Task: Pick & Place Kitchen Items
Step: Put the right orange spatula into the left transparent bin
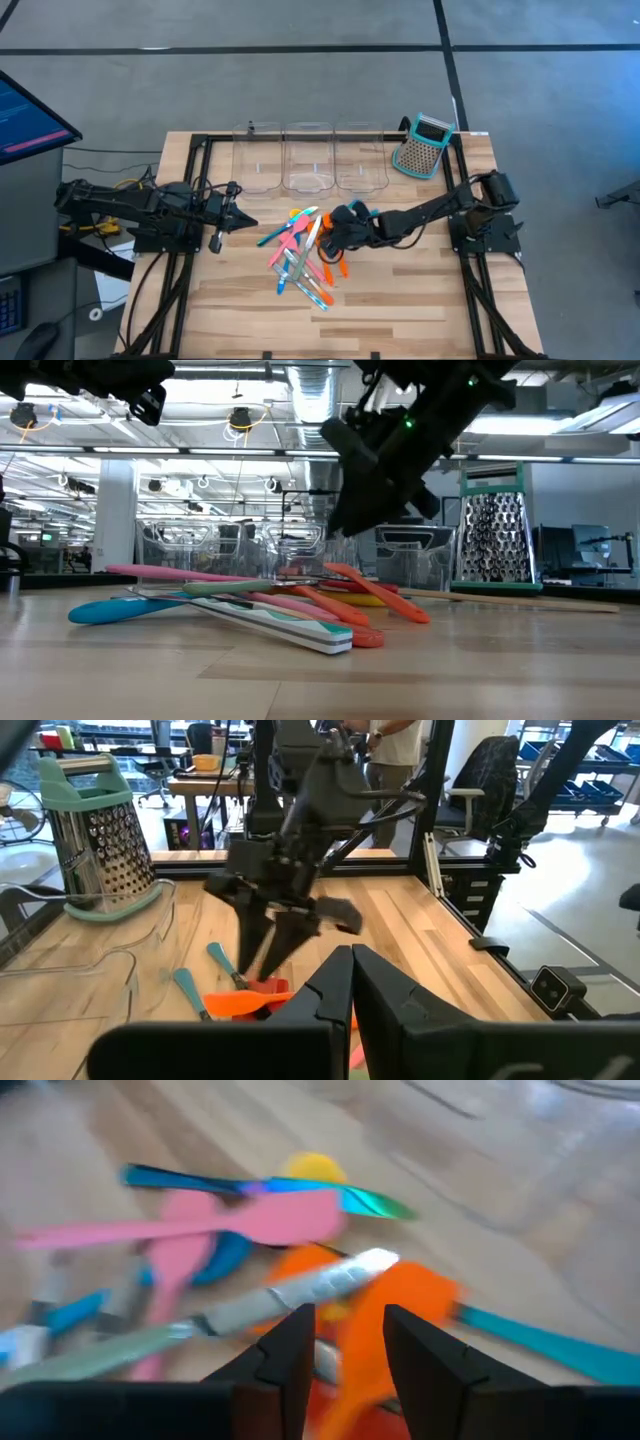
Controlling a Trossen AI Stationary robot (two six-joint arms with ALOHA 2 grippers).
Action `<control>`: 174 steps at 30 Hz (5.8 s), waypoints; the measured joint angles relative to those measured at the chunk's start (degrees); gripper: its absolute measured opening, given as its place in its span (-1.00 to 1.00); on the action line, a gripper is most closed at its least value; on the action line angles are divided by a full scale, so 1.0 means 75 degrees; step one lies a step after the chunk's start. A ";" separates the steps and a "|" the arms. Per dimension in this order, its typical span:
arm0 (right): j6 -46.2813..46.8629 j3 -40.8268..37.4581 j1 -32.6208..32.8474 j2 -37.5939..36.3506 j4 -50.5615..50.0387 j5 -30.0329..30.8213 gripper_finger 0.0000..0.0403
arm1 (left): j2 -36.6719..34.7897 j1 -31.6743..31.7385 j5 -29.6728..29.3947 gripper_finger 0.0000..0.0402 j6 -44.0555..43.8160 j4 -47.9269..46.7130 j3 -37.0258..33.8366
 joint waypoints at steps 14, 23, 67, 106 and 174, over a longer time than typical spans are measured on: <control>-0.1098 -0.0015 -0.0724 -0.0189 -0.1084 -0.2035 -0.41 | 0.0000 -0.0001 0.0001 -0.99 -0.0001 -0.0001 0.0000; -0.1687 -0.0015 -0.0964 -0.0514 -0.2521 -0.2655 -0.41 | 0.0000 -0.0002 0.0001 -0.99 -0.0048 -0.0004 0.0000; 0.0458 -0.2713 -0.1297 -0.1090 0.3261 -0.3390 -0.20 | 0.0000 0.0000 0.0001 -0.99 -0.0056 0.0000 0.0003; 0.0012 -0.2600 -0.1365 -0.1082 0.3251 -0.2101 0.02 | 0.0000 0.0000 0.0001 -0.99 -0.0056 -0.0003 0.0003; 0.0211 -0.2361 -0.1090 -0.0062 0.4134 -0.2192 -0.70 | 0.0029 -0.0001 0.0004 -0.99 -0.0056 -0.0053 0.0009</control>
